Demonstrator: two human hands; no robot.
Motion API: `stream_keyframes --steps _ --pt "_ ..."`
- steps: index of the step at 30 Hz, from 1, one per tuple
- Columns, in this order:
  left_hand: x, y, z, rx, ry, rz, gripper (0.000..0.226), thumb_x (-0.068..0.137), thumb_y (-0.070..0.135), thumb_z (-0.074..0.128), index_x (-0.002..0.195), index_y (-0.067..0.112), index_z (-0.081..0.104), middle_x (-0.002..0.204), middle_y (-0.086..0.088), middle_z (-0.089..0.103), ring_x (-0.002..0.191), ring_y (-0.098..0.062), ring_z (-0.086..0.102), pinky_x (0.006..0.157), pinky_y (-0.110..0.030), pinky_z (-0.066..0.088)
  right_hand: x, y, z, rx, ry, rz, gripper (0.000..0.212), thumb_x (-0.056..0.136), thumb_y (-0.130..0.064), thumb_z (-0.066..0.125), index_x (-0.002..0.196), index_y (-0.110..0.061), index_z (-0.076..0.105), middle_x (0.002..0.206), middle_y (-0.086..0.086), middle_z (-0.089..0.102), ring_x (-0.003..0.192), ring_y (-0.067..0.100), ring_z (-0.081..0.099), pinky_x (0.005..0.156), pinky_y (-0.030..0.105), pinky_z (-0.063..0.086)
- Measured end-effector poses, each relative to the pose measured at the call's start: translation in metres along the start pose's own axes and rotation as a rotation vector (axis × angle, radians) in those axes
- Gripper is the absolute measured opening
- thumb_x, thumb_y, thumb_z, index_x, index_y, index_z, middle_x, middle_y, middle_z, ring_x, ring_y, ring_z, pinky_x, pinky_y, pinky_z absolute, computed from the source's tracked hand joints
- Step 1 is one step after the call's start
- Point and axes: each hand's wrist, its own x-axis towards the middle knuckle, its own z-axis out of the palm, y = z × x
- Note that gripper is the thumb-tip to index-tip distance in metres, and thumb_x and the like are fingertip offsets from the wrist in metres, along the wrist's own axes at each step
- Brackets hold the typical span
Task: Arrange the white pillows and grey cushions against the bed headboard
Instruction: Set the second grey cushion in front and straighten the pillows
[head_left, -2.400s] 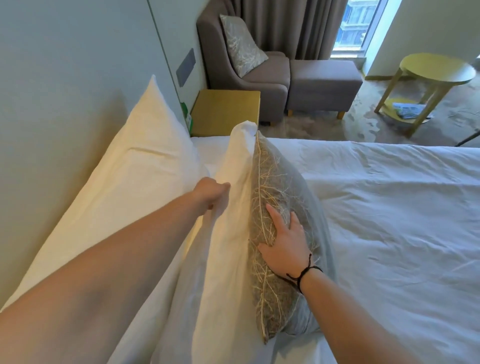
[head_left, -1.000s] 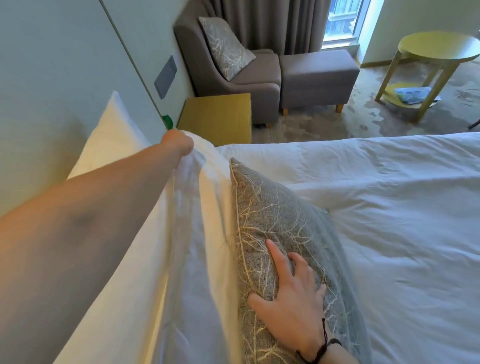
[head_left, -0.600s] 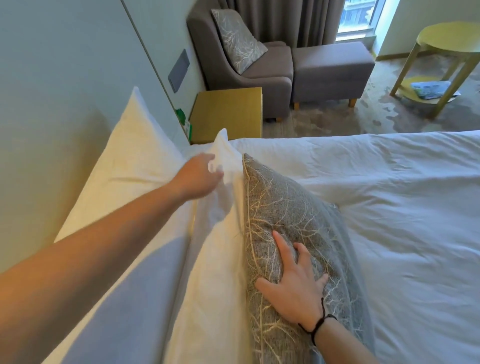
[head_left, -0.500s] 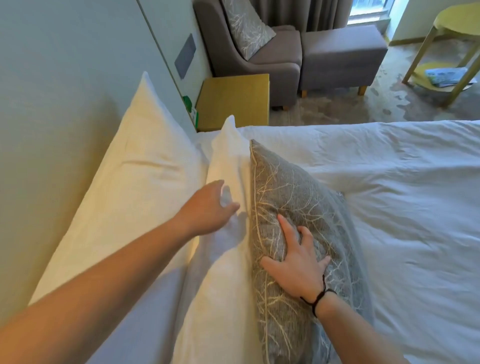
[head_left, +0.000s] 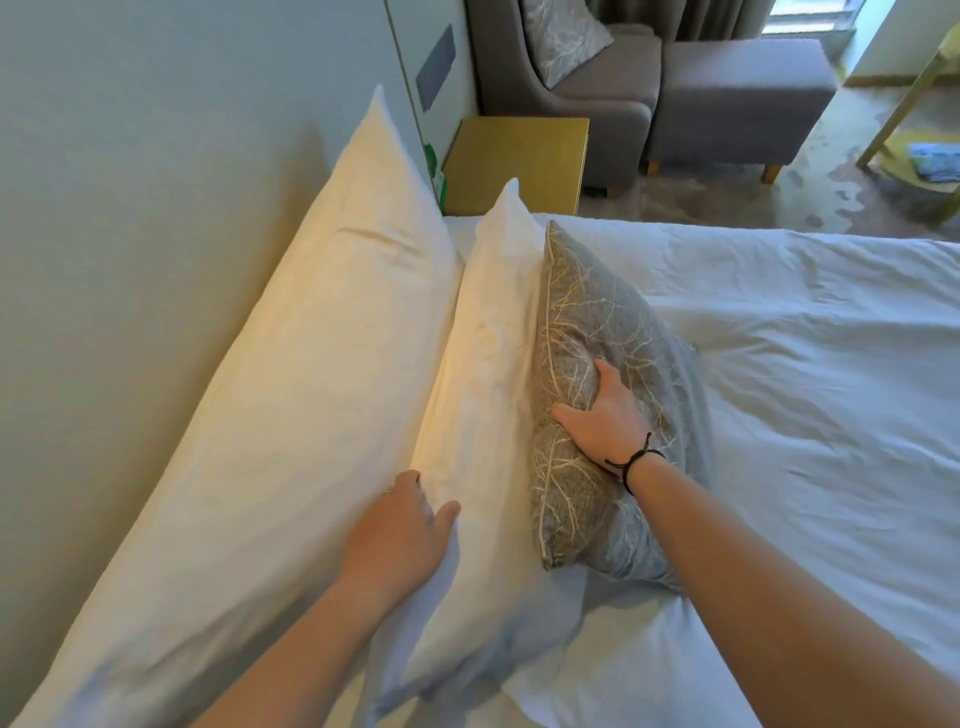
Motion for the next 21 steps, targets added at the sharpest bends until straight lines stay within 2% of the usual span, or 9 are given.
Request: stream_keyframes --steps 1,2,4,7,9,13,16,18,21 --pt "-0.006 -0.006 -0.001 -0.064 -0.001 -0.045 0.055 0.091 0.059 0.051 0.128 0.019 0.043 0.111 -0.001 0.060 0.103 -0.026 0.061 0.074 -0.034 0.041 -0.005 0.000 -0.003 -0.002 0.023 -0.004 0.090 0.069 -0.062 0.058 0.143 -0.029 0.021 0.119 0.006 0.061 0.095 0.026 0.062 0.083 0.047 0.052" --pt "-0.011 -0.011 -0.003 -0.150 -0.003 -0.086 0.052 0.091 0.057 0.051 0.126 0.020 0.044 0.109 0.002 0.059 0.101 -0.025 0.061 0.075 -0.035 0.043 -0.008 0.001 -0.006 -0.019 0.047 -0.005 0.084 0.073 -0.059 0.059 0.140 -0.021 0.026 0.100 0.003 0.064 0.078 0.021 0.061 0.068 0.038 0.052" --pt "-0.019 -0.021 -0.008 -0.318 0.014 -0.159 0.043 0.092 0.052 0.052 0.121 0.020 0.050 0.110 0.005 0.062 0.098 -0.021 0.062 0.080 -0.037 0.048 -0.015 0.002 -0.013 -0.071 0.068 0.007 0.071 0.079 -0.054 0.060 0.129 -0.012 0.032 0.080 0.001 0.060 0.065 0.018 0.057 0.053 0.032 0.045" --pt "-0.034 -0.040 -0.016 -0.335 0.088 -0.179 0.032 0.094 0.042 0.056 0.117 0.020 0.054 0.113 0.002 0.062 0.097 -0.018 0.057 0.082 -0.032 0.042 -0.024 0.001 -0.020 -0.123 0.046 0.025 0.062 0.084 -0.050 0.059 0.122 -0.008 0.034 0.092 0.011 0.064 0.078 0.029 0.062 0.069 0.045 0.056" --pt "-0.049 -0.051 -0.019 -0.321 0.166 -0.145 0.025 0.093 0.035 0.060 0.114 0.022 0.054 0.107 0.003 0.062 0.095 -0.018 0.058 0.080 -0.031 0.040 -0.031 -0.001 -0.020 -0.148 0.044 0.025 0.065 0.086 -0.048 0.059 0.127 -0.006 0.032 0.101 0.014 0.064 0.083 0.032 0.061 0.077 0.046 0.055" --pt "-0.081 -0.065 -0.013 -0.361 0.182 -0.123 0.018 0.090 0.032 0.061 0.102 0.033 0.047 0.073 0.007 0.056 0.065 -0.013 0.055 0.057 -0.031 0.038 -0.051 -0.008 -0.010 -0.123 -0.019 0.041 0.088 0.075 -0.053 0.069 0.138 -0.011 0.023 0.115 0.018 0.059 0.097 0.036 0.060 0.082 0.045 0.053" --pt "-0.099 -0.081 -0.002 -0.353 0.195 -0.102 0.015 0.091 0.017 0.060 0.092 0.030 0.052 0.077 0.007 0.062 0.072 -0.017 0.058 0.061 -0.032 0.039 -0.062 -0.009 0.000 -0.153 -0.030 0.077 0.097 0.070 -0.054 0.074 0.142 -0.013 0.023 0.125 0.021 0.053 0.105 0.038 0.058 0.086 0.046 0.050" --pt "-0.109 -0.097 0.002 -0.346 0.227 -0.093 0.021 0.092 0.011 0.060 0.081 0.028 0.057 0.080 0.008 0.066 0.081 -0.013 0.062 0.065 -0.029 0.041 -0.064 -0.007 -0.001 -0.200 -0.019 0.070 0.086 0.076 -0.051 0.071 0.136 -0.007 0.029 0.114 0.018 0.060 0.099 0.035 0.061 0.081 0.044 0.054" --pt "-0.114 -0.112 0.000 -0.283 0.258 -0.103 0.025 0.090 0.008 0.062 0.075 0.028 0.060 0.078 0.010 0.067 0.079 -0.008 0.062 0.064 -0.020 0.042 -0.060 -0.004 -0.010 -0.227 0.011 0.044 0.062 0.083 -0.036 0.065 0.126 0.001 0.042 0.080 0.009 0.065 0.073 0.026 0.063 0.060 0.035 0.053"
